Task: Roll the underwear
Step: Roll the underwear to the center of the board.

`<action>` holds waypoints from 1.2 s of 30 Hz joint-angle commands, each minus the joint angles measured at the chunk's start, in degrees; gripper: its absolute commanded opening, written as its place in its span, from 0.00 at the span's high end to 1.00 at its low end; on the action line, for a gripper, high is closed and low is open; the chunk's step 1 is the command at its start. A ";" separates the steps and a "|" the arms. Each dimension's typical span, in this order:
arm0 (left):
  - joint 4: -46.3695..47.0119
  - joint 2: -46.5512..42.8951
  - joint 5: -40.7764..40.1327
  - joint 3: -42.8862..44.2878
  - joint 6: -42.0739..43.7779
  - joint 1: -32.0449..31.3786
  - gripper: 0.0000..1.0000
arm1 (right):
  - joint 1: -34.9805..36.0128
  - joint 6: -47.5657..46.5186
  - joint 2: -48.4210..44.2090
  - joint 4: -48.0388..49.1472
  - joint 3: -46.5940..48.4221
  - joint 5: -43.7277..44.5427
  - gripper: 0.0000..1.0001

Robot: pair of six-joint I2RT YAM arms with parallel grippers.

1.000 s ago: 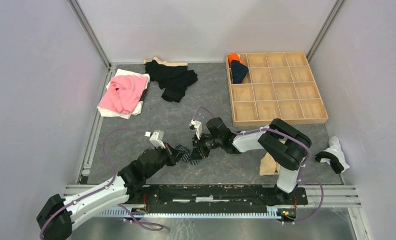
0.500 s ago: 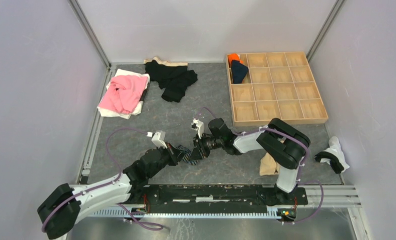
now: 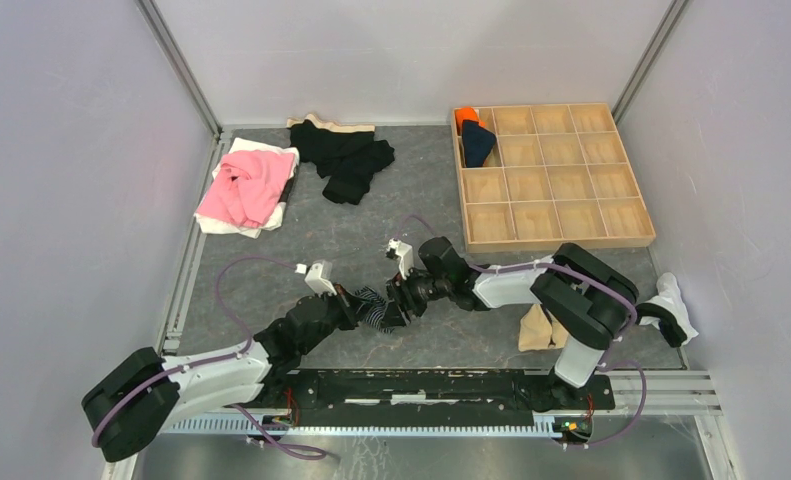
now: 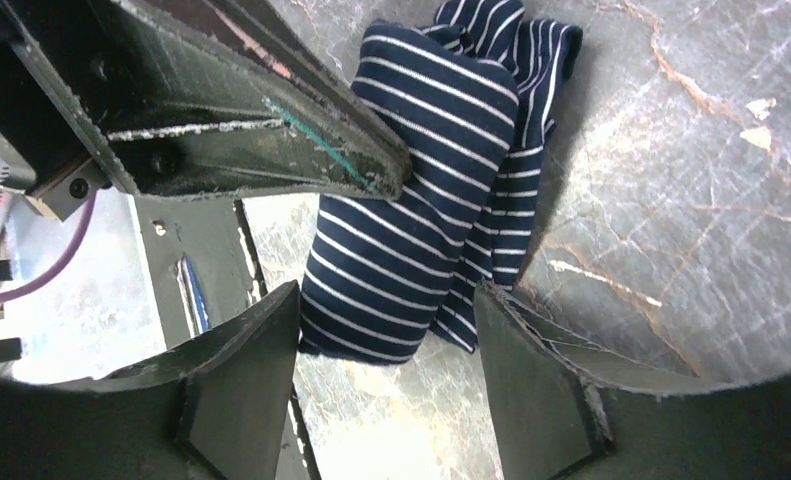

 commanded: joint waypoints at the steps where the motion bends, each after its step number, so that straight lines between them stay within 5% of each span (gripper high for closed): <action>1: 0.52 2.12 -2.12 -6.62 -0.34 0.12 0.98 | 0.17 -3.88 -3.68 -10.81 -0.44 6.03 0.28; 8: 1.00 2.84 -2.32 -6.50 0.41 0.16 0.98 | 0.21 -8.74 -12.59 -19.77 0.81 15.15 0.22; 11: 1.00 3.19 -2.10 -6.06 0.81 0.12 0.98 | 0.21 -9.66 -16.05 -21.70 1.46 19.49 0.02; 17: 1.09 3.93 -1.86 -5.48 1.16 0.12 0.98 | 0.15 -9.83 -20.92 -16.76 -0.75 23.21 0.02; 25: 1.08 4.95 -1.58 -4.48 1.58 0.13 0.98 | 0.01 -11.26 -11.81 -19.49 8.46 10.75 0.02; 36: 0.91 5.32 -1.09 -4.08 1.86 0.12 0.98 | 0.00 -8.43 0.94 -17.20 13.68 6.00 0.02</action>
